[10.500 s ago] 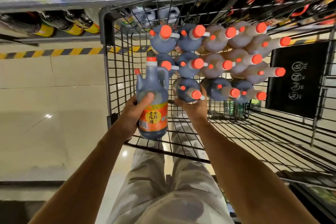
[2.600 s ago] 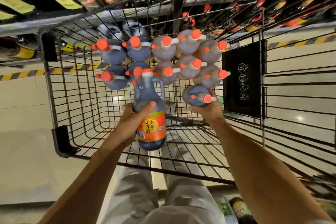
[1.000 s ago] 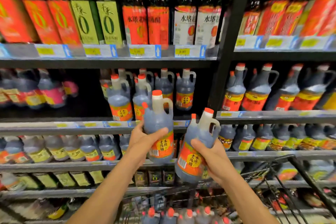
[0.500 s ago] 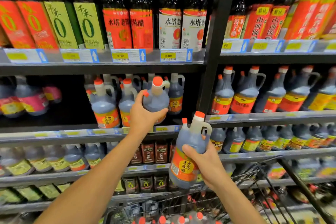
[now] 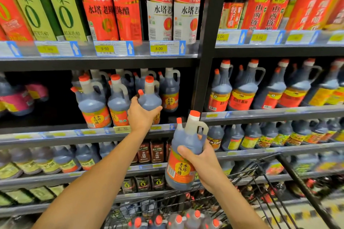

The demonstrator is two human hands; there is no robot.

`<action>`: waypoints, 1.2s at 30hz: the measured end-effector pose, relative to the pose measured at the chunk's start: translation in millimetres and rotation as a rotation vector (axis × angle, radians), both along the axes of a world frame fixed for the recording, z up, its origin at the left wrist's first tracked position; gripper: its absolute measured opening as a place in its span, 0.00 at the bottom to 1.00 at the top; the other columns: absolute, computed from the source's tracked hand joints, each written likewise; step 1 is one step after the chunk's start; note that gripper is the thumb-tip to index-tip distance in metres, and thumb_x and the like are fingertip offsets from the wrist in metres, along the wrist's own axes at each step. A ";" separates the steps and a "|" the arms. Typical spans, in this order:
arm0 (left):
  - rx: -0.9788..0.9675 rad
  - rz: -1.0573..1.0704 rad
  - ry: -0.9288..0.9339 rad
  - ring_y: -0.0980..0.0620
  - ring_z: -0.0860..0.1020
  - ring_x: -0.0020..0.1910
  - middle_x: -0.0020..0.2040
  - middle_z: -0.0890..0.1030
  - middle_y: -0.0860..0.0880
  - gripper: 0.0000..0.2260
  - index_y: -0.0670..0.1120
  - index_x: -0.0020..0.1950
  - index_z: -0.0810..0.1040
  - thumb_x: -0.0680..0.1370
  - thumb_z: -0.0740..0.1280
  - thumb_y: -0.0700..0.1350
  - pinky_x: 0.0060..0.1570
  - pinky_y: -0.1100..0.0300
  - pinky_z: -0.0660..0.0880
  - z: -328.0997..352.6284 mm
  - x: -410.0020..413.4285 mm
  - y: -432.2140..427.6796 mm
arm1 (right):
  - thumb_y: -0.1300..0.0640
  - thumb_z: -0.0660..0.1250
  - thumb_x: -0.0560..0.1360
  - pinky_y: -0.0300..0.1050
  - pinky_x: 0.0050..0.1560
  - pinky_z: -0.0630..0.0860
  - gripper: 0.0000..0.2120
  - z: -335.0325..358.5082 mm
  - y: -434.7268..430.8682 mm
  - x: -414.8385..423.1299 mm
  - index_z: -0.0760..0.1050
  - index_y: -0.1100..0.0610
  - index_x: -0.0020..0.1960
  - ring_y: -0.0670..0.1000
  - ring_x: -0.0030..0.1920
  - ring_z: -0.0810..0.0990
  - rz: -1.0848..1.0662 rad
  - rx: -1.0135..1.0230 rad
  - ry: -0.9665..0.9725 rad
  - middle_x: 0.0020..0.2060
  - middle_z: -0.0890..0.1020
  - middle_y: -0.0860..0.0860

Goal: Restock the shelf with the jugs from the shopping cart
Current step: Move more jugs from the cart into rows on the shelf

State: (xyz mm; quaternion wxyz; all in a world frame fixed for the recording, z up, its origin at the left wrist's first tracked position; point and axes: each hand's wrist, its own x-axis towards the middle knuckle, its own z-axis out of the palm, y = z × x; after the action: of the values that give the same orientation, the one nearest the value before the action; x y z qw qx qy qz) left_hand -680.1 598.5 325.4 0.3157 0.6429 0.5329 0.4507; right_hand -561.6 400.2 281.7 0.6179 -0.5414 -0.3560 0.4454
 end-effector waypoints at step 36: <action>0.433 -0.081 0.819 0.43 0.77 0.46 0.45 0.79 0.47 0.18 0.45 0.54 0.78 0.69 0.79 0.48 0.45 0.50 0.74 -70.7 -134.5 31.4 | 0.55 0.82 0.68 0.34 0.55 0.77 0.33 66.1 96.4 -49.5 0.70 0.46 0.68 0.42 0.62 0.78 -0.372 0.271 -0.480 0.62 0.77 0.44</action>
State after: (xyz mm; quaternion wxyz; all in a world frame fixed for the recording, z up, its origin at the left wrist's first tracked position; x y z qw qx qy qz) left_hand -814.7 629.9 254.7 -0.0449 0.8394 0.4817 0.2478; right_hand -611.1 496.6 347.7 0.6536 -0.5994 -0.4424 0.1334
